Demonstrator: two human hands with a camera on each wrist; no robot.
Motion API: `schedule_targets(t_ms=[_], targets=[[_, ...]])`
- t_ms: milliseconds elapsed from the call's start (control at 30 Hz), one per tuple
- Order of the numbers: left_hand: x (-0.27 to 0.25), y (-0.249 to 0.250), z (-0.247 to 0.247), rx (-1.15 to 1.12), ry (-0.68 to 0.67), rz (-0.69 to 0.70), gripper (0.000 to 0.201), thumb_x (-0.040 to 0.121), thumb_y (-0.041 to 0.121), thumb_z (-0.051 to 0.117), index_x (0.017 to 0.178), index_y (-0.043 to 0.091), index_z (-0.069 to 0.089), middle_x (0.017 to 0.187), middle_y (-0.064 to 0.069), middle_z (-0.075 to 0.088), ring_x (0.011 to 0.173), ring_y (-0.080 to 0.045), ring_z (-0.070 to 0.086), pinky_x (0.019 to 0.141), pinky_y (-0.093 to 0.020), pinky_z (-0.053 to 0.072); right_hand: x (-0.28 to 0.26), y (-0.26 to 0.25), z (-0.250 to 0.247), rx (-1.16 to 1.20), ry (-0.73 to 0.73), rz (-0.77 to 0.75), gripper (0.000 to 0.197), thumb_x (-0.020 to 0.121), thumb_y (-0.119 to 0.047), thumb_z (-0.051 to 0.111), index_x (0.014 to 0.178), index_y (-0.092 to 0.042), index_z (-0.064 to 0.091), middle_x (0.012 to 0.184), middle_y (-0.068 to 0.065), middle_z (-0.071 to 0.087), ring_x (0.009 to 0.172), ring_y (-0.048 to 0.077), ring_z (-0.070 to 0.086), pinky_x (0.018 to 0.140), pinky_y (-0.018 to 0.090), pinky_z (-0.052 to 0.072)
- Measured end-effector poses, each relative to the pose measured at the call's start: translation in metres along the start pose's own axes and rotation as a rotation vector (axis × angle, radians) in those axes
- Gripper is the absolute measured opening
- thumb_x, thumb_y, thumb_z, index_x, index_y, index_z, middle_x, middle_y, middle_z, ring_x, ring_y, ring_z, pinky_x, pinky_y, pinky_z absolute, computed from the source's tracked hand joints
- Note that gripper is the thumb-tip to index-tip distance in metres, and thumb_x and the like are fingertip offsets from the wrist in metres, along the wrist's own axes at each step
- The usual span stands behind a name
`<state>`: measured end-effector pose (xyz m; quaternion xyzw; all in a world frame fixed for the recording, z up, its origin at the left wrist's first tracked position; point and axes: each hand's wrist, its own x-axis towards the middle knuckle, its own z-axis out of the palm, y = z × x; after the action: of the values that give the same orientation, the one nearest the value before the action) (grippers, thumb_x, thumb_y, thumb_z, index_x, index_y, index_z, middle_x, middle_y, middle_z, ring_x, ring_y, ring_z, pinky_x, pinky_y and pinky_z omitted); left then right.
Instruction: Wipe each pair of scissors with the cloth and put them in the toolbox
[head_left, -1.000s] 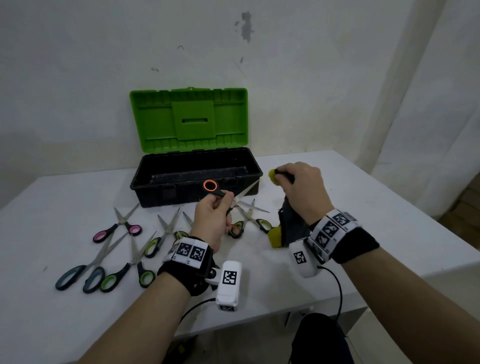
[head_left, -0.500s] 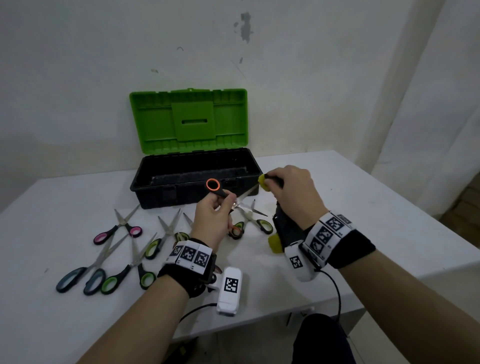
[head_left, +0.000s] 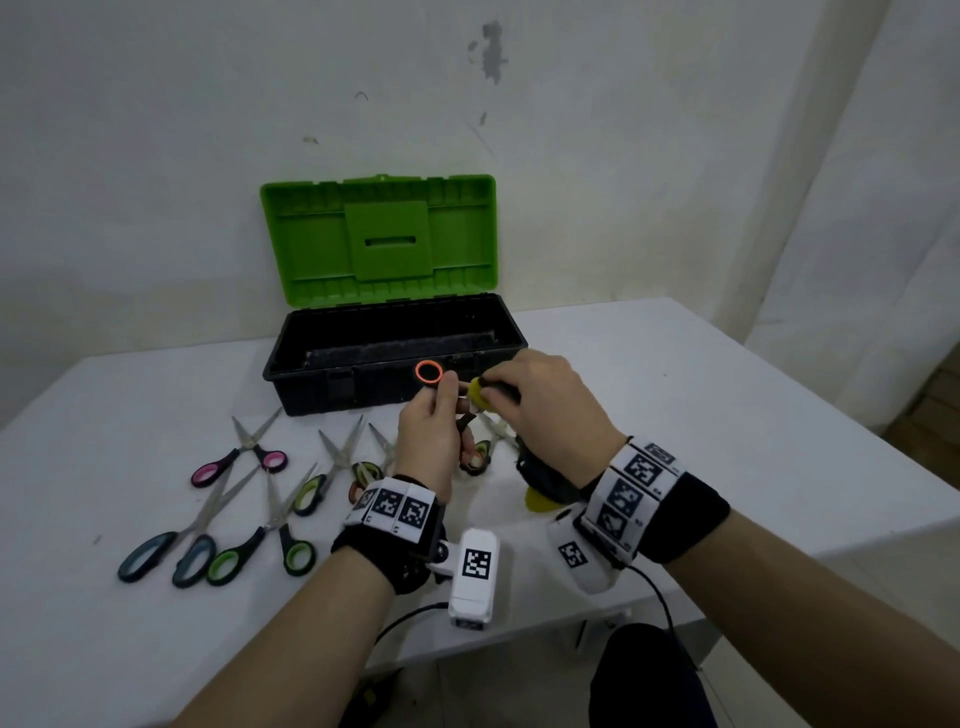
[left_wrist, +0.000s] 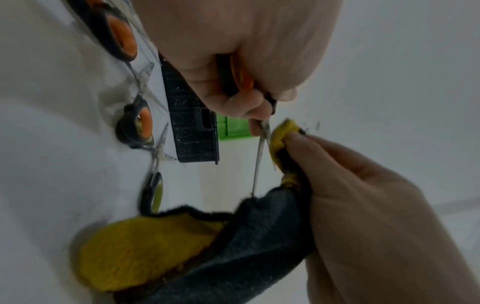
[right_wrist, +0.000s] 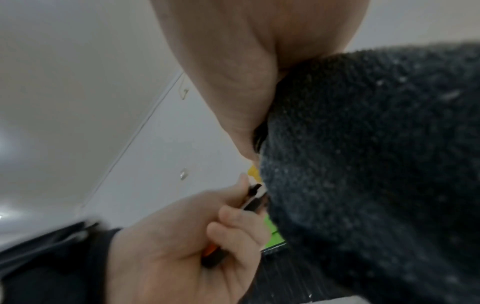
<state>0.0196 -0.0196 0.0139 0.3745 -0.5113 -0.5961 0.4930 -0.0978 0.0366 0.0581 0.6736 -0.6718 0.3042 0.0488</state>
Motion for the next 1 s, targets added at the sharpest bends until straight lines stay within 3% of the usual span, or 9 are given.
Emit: schedule_targets(t_ms=[100, 233, 433, 600, 733, 833, 900, 1000], targets=[[-0.002, 0.001, 0.001, 0.003, -0.013, 0.01, 0.034, 0.104, 0.035, 0.047, 0.085, 0.008, 0.057, 0.059, -0.001, 0.053, 0.036, -0.013, 0.043, 0.035, -0.021, 0.033, -0.005, -0.007, 0.01, -0.05, -0.054, -0.029, 0.023, 0.096, -0.026, 0.054, 0.107, -0.015, 0.07, 0.096, 0.005, 0.057, 0.084, 0.026, 0.058, 0.071, 0.042, 0.051], [-0.002, -0.002, -0.004, 0.041, 0.019, 0.019, 0.032, 0.104, 0.034, 0.046, 0.092, 0.009, 0.062, 0.067, -0.002, 0.06, 0.037, -0.013, 0.045, 0.036, -0.022, 0.035, -0.009, -0.003, 0.01, -0.111, -0.139, -0.094, 0.025, 0.096, -0.027, 0.053, 0.112, -0.018, 0.07, 0.1, 0.005, 0.056, 0.084, 0.026, 0.059, 0.069, 0.042, 0.052], [-0.004, 0.002, 0.001, 0.052, -0.004, 0.028, 0.032, 0.105, 0.033, 0.045, 0.089, 0.007, 0.057, 0.063, -0.001, 0.056, 0.037, -0.013, 0.043, 0.035, -0.023, 0.035, -0.007, -0.003, 0.012, -0.08, -0.026, -0.104, 0.022, 0.094, -0.021, 0.057, 0.106, -0.009, 0.07, 0.096, 0.007, 0.054, 0.073, 0.028, 0.058, 0.062, 0.044, 0.051], [-0.003, 0.003, -0.003, 0.036, 0.039, 0.032, 0.031, 0.105, 0.031, 0.043, 0.095, 0.007, 0.06, 0.072, 0.0, 0.062, 0.036, -0.011, 0.044, 0.034, -0.022, 0.034, -0.014, 0.003, 0.013, -0.051, -0.076, -0.113, 0.022, 0.089, -0.017, 0.061, 0.108, -0.015, 0.071, 0.099, 0.003, 0.056, 0.08, 0.025, 0.059, 0.064, 0.039, 0.051], [-0.005, 0.001, 0.003, 0.058, 0.001, 0.026, 0.034, 0.105, 0.031, 0.044, 0.095, 0.002, 0.057, 0.073, -0.004, 0.061, 0.037, -0.014, 0.044, 0.036, -0.023, 0.035, -0.008, 0.001, 0.011, 0.001, 0.065, -0.089, 0.015, 0.088, -0.019, 0.063, 0.095, -0.009, 0.072, 0.088, 0.007, 0.057, 0.07, 0.027, 0.058, 0.057, 0.04, 0.05], [-0.005, 0.001, 0.004, 0.043, 0.03, 0.002, 0.034, 0.105, 0.032, 0.044, 0.096, 0.002, 0.059, 0.074, -0.006, 0.061, 0.036, -0.013, 0.043, 0.035, -0.022, 0.035, -0.013, 0.0, 0.017, -0.037, 0.019, -0.116, 0.014, 0.089, -0.017, 0.061, 0.095, -0.008, 0.07, 0.09, 0.006, 0.055, 0.068, 0.029, 0.058, 0.054, 0.04, 0.048], [-0.003, 0.002, 0.001, 0.021, 0.052, -0.015, 0.032, 0.105, 0.032, 0.043, 0.095, 0.007, 0.06, 0.077, -0.005, 0.062, 0.036, -0.012, 0.043, 0.035, -0.021, 0.035, -0.018, 0.002, 0.017, -0.042, -0.016, -0.142, 0.015, 0.086, -0.014, 0.062, 0.098, -0.012, 0.071, 0.092, 0.002, 0.058, 0.072, 0.024, 0.059, 0.054, 0.033, 0.043], [-0.002, 0.002, 0.001, 0.01, 0.048, -0.009, 0.032, 0.105, 0.033, 0.043, 0.096, 0.008, 0.061, 0.078, -0.003, 0.062, 0.037, -0.011, 0.043, 0.034, -0.021, 0.034, -0.015, 0.005, 0.012, 0.002, 0.032, -0.117, 0.011, 0.083, -0.014, 0.064, 0.092, -0.013, 0.071, 0.09, 0.0, 0.059, 0.072, 0.023, 0.059, 0.056, 0.031, 0.044]])
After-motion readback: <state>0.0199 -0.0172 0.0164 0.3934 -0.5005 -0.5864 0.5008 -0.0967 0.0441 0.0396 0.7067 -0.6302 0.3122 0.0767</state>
